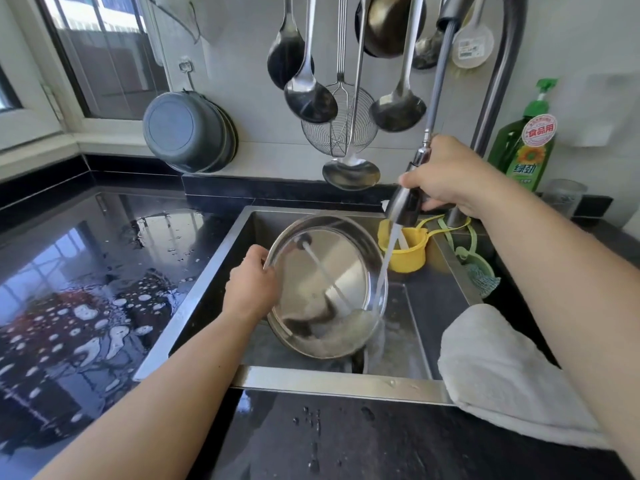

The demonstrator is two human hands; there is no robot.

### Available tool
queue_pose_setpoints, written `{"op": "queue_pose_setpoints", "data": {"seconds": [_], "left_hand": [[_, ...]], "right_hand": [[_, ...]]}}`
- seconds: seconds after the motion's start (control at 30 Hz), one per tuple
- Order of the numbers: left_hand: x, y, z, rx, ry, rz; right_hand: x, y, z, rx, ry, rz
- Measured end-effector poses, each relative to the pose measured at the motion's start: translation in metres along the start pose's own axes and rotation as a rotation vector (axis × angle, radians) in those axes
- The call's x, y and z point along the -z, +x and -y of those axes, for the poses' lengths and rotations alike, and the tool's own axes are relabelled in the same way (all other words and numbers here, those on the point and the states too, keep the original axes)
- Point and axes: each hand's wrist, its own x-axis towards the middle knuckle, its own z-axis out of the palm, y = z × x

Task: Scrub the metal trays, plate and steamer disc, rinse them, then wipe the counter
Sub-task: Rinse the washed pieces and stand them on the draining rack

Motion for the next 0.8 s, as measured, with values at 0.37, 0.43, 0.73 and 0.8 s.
{"op": "queue_pose_setpoints", "data": {"seconds": [0.37,0.43,0.73,0.8], "left_hand": [[0.0,-0.003,-0.01,0.07,0.011,-0.068],[0.001,0.001,-0.007,0.175,-0.068,0.004],[-0.005,0.0,0.002,0.54,-0.321,0.505],[-0.006,0.002,0.005,0.587,-0.308,0.613]], "right_hand": [[-0.015,0.011,-0.001,0.03,-0.046,-0.106],[-0.017,0.013,0.001,0.032,-0.023,-0.103],[-0.024,0.018,0.002,0.029,0.041,-0.088],[-0.023,0.017,0.003,0.028,0.07,-0.063]]}}
